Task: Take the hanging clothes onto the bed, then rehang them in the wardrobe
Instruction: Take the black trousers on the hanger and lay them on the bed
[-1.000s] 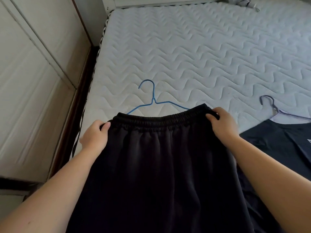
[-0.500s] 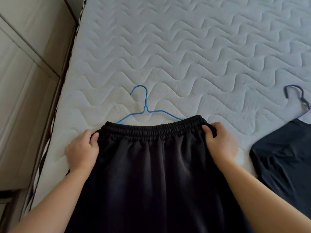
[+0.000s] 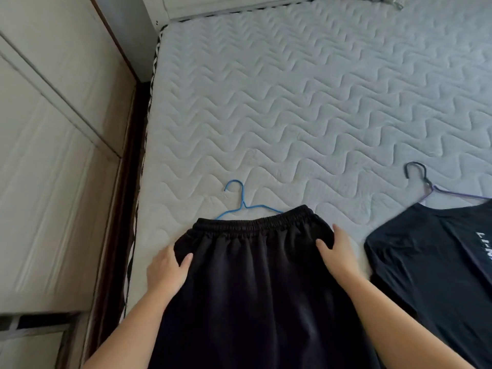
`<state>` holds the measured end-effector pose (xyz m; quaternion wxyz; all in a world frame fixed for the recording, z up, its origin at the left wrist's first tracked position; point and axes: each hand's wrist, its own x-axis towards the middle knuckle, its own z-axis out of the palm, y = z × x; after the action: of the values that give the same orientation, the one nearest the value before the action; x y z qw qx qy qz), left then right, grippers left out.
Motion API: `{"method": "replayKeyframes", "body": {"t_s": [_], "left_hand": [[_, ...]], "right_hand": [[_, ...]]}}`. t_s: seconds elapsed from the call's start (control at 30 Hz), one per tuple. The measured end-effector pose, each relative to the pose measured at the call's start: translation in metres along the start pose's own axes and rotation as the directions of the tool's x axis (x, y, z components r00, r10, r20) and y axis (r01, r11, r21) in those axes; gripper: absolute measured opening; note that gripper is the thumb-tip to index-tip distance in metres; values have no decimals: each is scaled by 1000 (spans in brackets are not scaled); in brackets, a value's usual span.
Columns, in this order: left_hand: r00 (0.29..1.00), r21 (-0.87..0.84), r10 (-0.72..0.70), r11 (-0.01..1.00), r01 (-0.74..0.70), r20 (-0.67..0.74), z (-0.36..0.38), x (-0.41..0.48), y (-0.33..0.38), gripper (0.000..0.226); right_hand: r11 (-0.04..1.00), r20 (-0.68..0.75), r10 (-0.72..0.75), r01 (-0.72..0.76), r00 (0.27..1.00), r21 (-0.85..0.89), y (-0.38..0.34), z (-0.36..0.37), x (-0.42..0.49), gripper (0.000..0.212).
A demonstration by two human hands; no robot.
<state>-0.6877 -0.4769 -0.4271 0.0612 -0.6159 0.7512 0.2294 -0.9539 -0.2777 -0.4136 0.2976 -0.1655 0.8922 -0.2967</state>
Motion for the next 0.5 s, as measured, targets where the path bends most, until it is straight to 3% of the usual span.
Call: {"method": "replayKeyframes", "body": {"t_s": [0.07, 0.17, 0.23, 0.33, 0.4, 0.5], "left_hand": [[999, -39, -3, 999, 1, -42, -3, -43, -5, 57], [998, -286, -46, 958, 33, -39, -6, -119, -13, 45], [996, -471, -86, 878, 86, 22, -8, -175, -23, 35], [980, -619, -152, 760, 199, 130, 5, -261, -56, 22], [963, -655, -205, 705, 270, 176, 20, -312, -83, 8], [921, -670, -293, 633, 387, 256, 34, -377, -115, 11]], "right_hand": [[996, 29, -11, 14, 1000, -89, 10, -7, -36, 63], [998, 51, 10, -7, 999, -58, 36, -17, -101, 59], [993, 38, 87, -90, 995, 80, 51, -28, -151, 54], [903, -28, 263, -236, 964, 360, 76, -42, -232, 46], [857, -34, 352, -308, 935, 413, 96, -44, -285, 43], [838, -5, 410, -374, 912, 398, 134, -44, -353, 34]]}}
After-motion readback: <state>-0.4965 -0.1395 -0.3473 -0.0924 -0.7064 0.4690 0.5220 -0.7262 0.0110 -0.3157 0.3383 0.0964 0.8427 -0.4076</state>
